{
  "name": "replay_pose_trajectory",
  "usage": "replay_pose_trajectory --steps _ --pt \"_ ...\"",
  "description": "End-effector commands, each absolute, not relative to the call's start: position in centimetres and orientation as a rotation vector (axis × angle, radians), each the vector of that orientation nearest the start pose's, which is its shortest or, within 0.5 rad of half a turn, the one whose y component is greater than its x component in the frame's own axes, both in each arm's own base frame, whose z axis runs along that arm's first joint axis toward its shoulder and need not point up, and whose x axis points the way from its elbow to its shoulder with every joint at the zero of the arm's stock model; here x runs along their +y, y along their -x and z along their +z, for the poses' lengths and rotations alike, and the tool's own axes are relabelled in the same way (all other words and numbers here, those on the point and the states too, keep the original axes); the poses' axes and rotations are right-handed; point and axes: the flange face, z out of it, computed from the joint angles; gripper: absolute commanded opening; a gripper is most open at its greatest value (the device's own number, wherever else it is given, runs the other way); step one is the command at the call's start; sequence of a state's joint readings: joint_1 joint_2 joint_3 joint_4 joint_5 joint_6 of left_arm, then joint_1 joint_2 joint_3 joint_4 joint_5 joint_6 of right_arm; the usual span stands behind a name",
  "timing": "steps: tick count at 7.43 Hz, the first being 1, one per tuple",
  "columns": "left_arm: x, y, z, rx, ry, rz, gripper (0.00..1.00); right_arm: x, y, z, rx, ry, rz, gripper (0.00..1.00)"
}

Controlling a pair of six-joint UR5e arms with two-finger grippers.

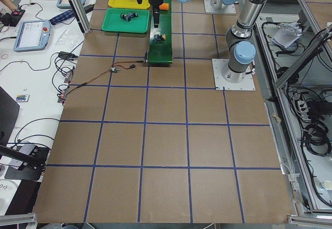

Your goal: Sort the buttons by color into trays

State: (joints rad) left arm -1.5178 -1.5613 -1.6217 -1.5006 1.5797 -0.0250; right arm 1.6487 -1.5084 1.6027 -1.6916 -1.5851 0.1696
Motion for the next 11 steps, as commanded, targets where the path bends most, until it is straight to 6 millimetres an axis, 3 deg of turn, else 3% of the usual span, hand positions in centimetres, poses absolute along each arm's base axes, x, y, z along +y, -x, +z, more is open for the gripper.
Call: replay_pose_trajectory --steps 1,11 --pt "-49.7 10.6 47.2 3.128 0.123 -0.033 1.00 -50.6 -17.2 45.1 3.153 -0.145 -0.025 1.00" --pt "-49.1 10.7 46.8 3.127 0.113 0.003 1.00 -50.1 -17.6 43.7 3.146 -0.138 0.016 1.00"
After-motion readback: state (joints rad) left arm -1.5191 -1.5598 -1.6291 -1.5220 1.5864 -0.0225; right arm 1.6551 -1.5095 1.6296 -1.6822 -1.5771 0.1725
